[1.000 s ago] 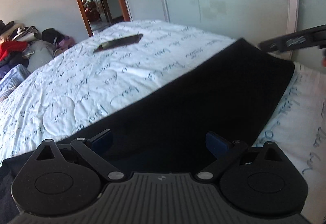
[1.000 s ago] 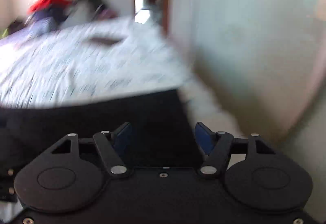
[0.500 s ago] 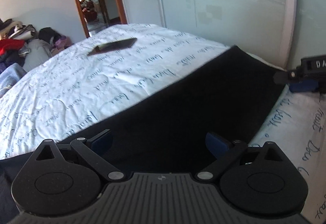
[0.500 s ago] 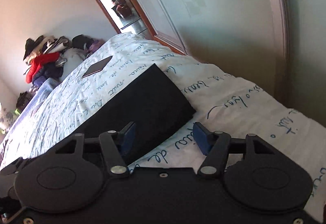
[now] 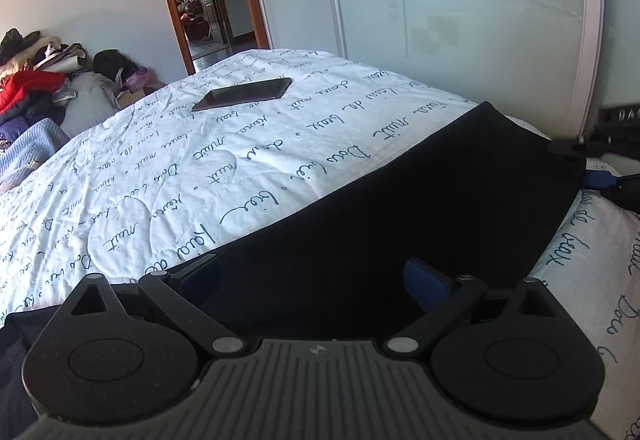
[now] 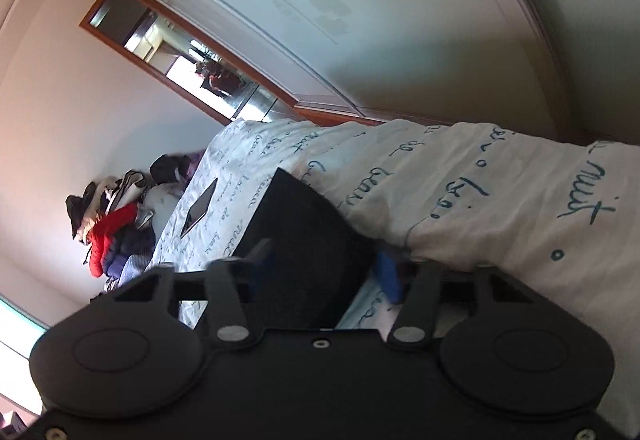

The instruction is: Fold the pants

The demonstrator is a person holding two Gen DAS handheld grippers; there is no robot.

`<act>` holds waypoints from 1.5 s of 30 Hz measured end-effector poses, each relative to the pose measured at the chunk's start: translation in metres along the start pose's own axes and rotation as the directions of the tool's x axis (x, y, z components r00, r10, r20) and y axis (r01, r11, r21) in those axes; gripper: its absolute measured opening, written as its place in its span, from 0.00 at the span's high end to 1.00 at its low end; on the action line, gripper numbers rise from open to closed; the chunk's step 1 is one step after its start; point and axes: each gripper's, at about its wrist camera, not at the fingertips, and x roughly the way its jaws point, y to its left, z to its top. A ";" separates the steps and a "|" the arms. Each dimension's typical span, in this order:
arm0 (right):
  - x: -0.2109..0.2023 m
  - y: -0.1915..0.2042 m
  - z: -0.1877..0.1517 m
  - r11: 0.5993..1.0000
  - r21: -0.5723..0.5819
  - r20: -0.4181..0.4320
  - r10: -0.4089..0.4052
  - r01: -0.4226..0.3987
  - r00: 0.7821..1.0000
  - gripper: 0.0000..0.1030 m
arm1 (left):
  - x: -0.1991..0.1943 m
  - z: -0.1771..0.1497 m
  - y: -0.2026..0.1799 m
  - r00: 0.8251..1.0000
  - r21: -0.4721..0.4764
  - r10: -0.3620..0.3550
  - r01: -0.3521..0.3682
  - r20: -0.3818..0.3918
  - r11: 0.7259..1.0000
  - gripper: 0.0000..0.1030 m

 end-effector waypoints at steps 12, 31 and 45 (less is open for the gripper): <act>-0.006 0.057 -0.010 0.921 -0.384 0.062 -0.044 0.065 0.997 0.84 | 0.018 0.038 0.025 0.953 -0.213 -0.273 0.242 -0.133 0.947 0.05; -0.016 0.115 -0.067 0.553 -0.829 0.080 -0.034 0.085 0.996 0.85 | 0.085 0.122 -0.030 0.844 -0.366 -0.488 0.392 -0.221 0.844 0.05; -0.011 0.096 -0.061 0.501 -0.840 0.174 -0.114 0.208 0.978 0.83 | 0.109 0.130 -0.071 0.855 -0.290 -0.460 0.388 -0.242 0.875 0.07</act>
